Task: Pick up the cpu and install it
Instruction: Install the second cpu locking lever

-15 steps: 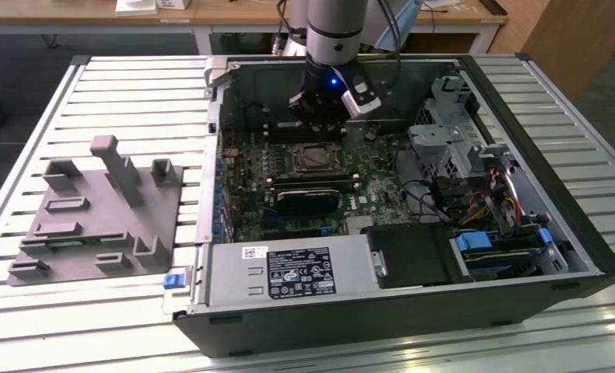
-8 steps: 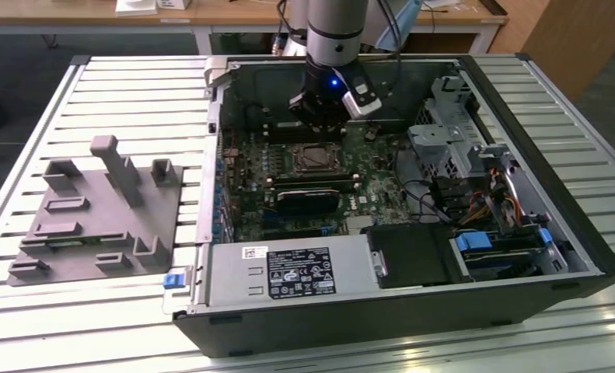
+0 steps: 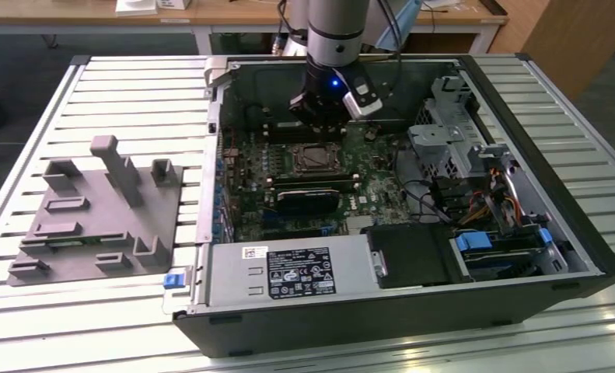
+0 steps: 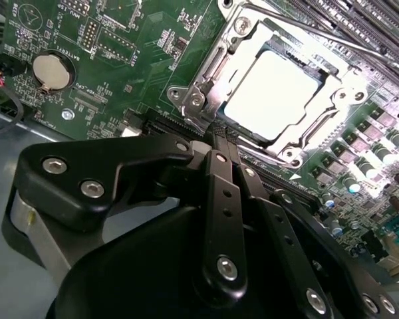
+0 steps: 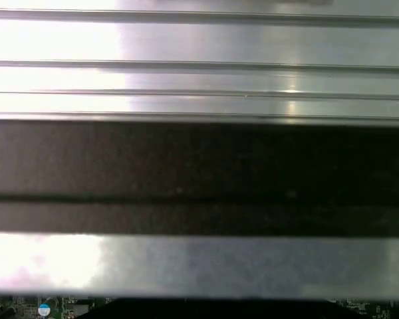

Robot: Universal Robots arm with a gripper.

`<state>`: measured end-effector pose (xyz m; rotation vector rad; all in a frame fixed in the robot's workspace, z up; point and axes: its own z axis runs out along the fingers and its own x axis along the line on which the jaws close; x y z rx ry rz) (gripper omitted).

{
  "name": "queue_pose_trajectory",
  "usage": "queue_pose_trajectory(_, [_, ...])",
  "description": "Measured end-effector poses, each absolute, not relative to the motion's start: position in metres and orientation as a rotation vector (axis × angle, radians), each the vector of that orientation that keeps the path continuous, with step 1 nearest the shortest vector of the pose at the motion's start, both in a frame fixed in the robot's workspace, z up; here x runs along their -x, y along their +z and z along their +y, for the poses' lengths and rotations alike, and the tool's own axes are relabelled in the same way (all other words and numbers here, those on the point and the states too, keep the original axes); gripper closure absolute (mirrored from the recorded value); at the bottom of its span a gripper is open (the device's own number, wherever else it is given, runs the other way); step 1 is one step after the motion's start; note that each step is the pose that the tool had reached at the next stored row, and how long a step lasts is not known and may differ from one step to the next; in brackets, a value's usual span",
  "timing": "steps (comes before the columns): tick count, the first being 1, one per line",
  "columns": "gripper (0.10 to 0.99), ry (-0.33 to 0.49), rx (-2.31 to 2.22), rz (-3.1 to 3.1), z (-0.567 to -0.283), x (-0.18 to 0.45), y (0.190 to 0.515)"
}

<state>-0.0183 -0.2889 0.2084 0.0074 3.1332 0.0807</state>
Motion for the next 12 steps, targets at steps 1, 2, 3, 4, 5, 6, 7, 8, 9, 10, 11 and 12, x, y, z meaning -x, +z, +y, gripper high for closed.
queue_pose_trajectory(1, [0.98,0.081,-0.007,3.133,-0.289,0.0182,0.2084])
queue_pose_trajectory(2, [0.98,0.081,-0.007,3.133,-0.2892,0.0182,0.2084])
queue_pose_trajectory(3, [0.98,0.081,-0.007,3.133,-0.2894,0.0181,0.2084])
queue_pose_trajectory(4, [0.98,0.081,-0.007,3.133,-0.2898,0.0181,0.2085])
queue_pose_trajectory(5, [0.98,0.081,-0.007,3.133,-0.29,0.018,0.2084])
queue_pose_trajectory(6, [0.98,0.081,-0.007,3.133,-0.2902,0.0179,0.2084])
queue_pose_trajectory(7, [0.98,0.081,-0.007,3.133,-0.2905,0.0179,0.2084])
queue_pose_trajectory(8, [0.98,0.081,-0.007,3.133,-0.2907,0.0178,0.2084])
queue_pose_trajectory(9, [0.98,0.081,-0.007,3.133,-0.2909,0.0178,0.2084])
queue_pose_trajectory(10, [0.98,0.081,-0.007,3.133,-0.2912,0.0177,0.2084])
queue_pose_trajectory(11, [0.98,0.081,-0.007,3.133,-0.2914,0.0176,0.2084])
queue_pose_trajectory(12, [0.98,0.081,-0.007,3.133,-0.2918,0.0174,0.2084])
